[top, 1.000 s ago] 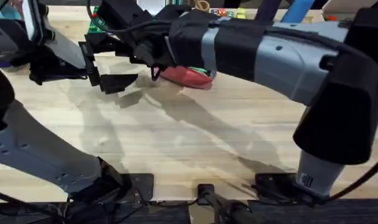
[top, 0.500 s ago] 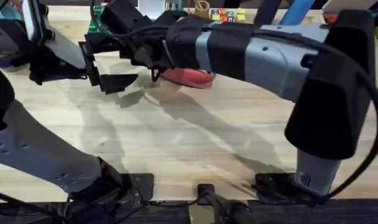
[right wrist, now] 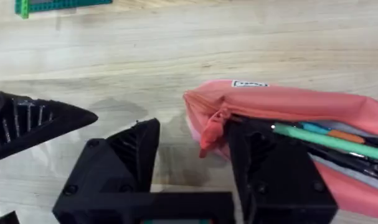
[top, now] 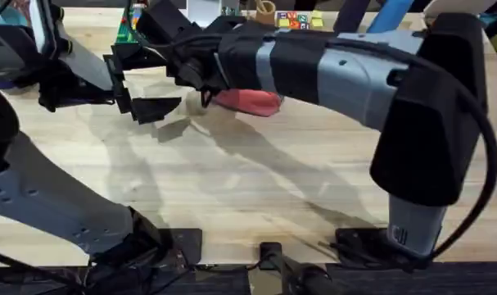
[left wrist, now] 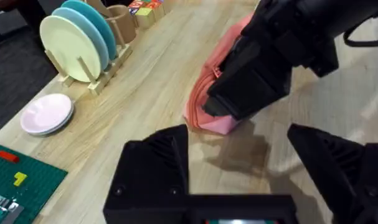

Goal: Unzip the bag, pick up the pens from the table one at a time and place them inside, then zip the bag closed.

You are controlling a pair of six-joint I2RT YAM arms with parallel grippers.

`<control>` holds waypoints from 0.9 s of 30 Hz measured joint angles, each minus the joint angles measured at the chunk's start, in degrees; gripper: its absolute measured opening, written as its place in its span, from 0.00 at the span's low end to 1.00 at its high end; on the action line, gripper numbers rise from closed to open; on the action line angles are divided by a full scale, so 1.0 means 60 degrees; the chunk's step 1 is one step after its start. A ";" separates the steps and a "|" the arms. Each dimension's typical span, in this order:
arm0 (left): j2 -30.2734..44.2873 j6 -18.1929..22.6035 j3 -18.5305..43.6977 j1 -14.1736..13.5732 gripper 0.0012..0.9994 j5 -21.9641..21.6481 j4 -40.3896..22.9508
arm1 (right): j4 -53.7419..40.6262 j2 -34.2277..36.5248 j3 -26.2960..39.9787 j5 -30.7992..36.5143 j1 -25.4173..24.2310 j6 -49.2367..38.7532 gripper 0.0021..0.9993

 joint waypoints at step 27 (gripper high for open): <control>0.0000 -0.0001 0.0000 0.0000 0.99 0.0000 0.0000 | -0.0299 -0.0003 0.0000 0.0149 -0.0095 0.0103 0.04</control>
